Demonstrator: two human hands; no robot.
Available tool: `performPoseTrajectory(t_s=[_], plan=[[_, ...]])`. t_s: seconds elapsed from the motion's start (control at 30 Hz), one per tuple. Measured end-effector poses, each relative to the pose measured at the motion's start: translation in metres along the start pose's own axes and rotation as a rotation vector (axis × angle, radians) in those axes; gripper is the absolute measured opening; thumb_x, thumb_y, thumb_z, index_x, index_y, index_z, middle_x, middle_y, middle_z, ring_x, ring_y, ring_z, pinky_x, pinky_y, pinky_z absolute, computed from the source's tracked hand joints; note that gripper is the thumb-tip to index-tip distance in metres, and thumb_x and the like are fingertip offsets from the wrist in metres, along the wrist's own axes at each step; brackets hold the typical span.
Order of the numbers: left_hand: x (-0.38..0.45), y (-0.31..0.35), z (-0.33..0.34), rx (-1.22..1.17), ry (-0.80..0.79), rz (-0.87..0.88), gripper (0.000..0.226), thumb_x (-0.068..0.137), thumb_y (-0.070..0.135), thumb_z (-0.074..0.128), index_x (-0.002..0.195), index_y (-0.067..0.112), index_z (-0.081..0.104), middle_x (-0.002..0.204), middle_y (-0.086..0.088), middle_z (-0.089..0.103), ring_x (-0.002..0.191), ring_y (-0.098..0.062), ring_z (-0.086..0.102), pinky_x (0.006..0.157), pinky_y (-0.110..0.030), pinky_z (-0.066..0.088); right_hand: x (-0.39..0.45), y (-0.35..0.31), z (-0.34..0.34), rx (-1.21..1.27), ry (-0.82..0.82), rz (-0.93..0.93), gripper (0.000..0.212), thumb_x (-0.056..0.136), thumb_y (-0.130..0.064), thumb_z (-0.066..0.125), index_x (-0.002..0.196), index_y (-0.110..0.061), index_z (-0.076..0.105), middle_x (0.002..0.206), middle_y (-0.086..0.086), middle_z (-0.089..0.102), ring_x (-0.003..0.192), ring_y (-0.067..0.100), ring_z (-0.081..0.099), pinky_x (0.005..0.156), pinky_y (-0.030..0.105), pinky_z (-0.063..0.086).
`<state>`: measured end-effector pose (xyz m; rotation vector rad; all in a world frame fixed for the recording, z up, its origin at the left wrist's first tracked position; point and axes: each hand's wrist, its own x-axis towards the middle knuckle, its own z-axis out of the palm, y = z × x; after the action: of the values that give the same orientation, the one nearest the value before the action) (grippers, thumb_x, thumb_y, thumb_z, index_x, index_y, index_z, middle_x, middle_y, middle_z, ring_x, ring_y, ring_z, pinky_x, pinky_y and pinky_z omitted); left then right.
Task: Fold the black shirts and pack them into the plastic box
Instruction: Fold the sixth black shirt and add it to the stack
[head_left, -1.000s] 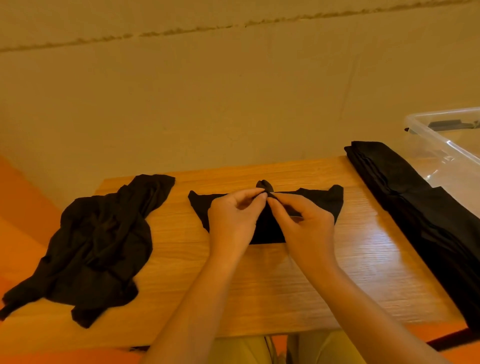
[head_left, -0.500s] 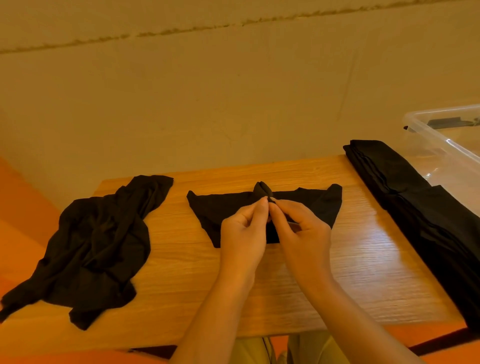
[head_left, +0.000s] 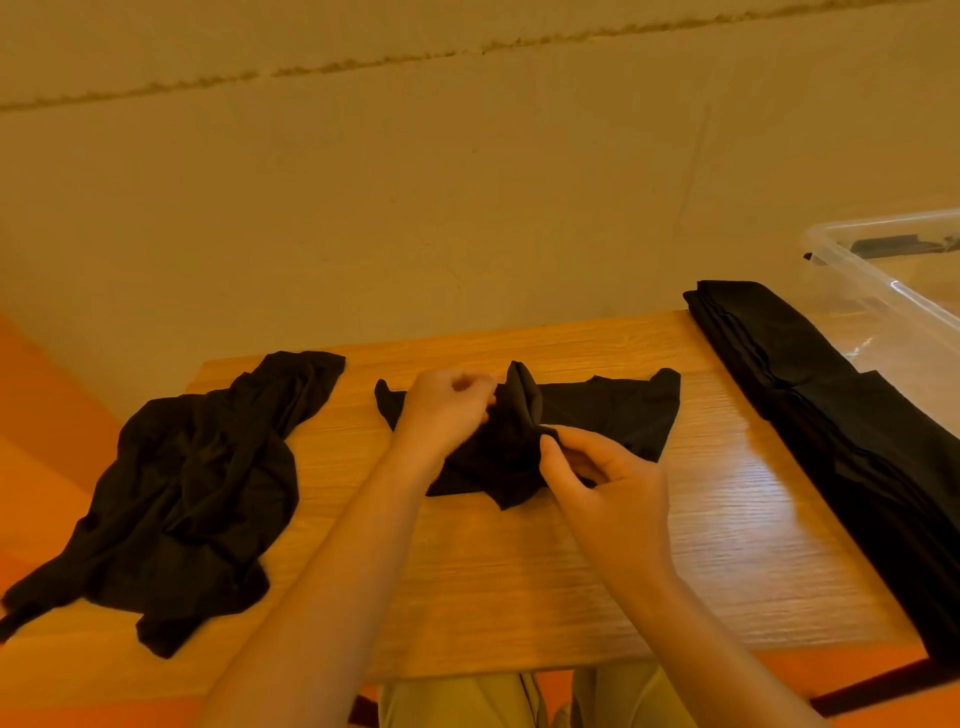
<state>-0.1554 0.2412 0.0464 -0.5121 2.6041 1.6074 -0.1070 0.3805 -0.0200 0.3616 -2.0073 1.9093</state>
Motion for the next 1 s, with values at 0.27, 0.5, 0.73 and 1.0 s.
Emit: performPoseTrajectory(t_s=[0.27,0.5,0.73,1.0], plan=[[0.089,0.015,0.018,0.368,-0.293,-0.188,0.036,0.088,0.028,0.066,0.117,0.008,0.056,0.113,-0.006,0.062,0.098,-0.02,0.063,0.084,-0.034,0.055,-0.004,-0.004,0.003,-0.022,-0.023,-0.061,0.033,0.085,-0.004,0.067,0.101,-0.033,0.066,0.094,-0.013,0.072,0.092,0.002,0.068,0.076,0.02,0.056],[0.104,0.03,0.035,0.471,-0.423,-0.176,0.011,0.088,0.024,0.061,0.094,0.018,0.054,0.097,-0.001,0.059,0.092,-0.017,0.061,0.089,-0.032,0.05,-0.006,-0.003,-0.003,-0.082,-0.076,-0.169,0.019,0.087,-0.02,0.06,0.104,-0.021,0.068,0.095,-0.011,0.071,0.093,0.003,0.067,0.076,0.021,0.056],[0.112,0.031,0.041,0.613,-0.433,-0.114,0.035,0.084,0.011,0.067,0.119,0.009,0.06,0.118,-0.007,0.06,0.095,-0.017,0.064,0.081,-0.029,0.052,-0.008,-0.002,-0.008,-0.091,-0.085,-0.185,0.019,0.087,-0.019,0.06,0.105,-0.019,0.068,0.097,-0.012,0.07,0.094,0.003,0.067,0.077,0.018,0.054],[0.107,0.035,0.049,0.657,-0.511,-0.097,0.046,0.08,0.021,0.073,0.123,0.015,0.058,0.126,-0.002,0.055,0.092,-0.014,0.063,0.083,-0.031,0.051,-0.011,-0.003,-0.011,-0.106,-0.104,-0.197,0.02,0.087,-0.018,0.061,0.106,-0.021,0.067,0.098,-0.013,0.07,0.094,0.002,0.066,0.077,0.017,0.054]])
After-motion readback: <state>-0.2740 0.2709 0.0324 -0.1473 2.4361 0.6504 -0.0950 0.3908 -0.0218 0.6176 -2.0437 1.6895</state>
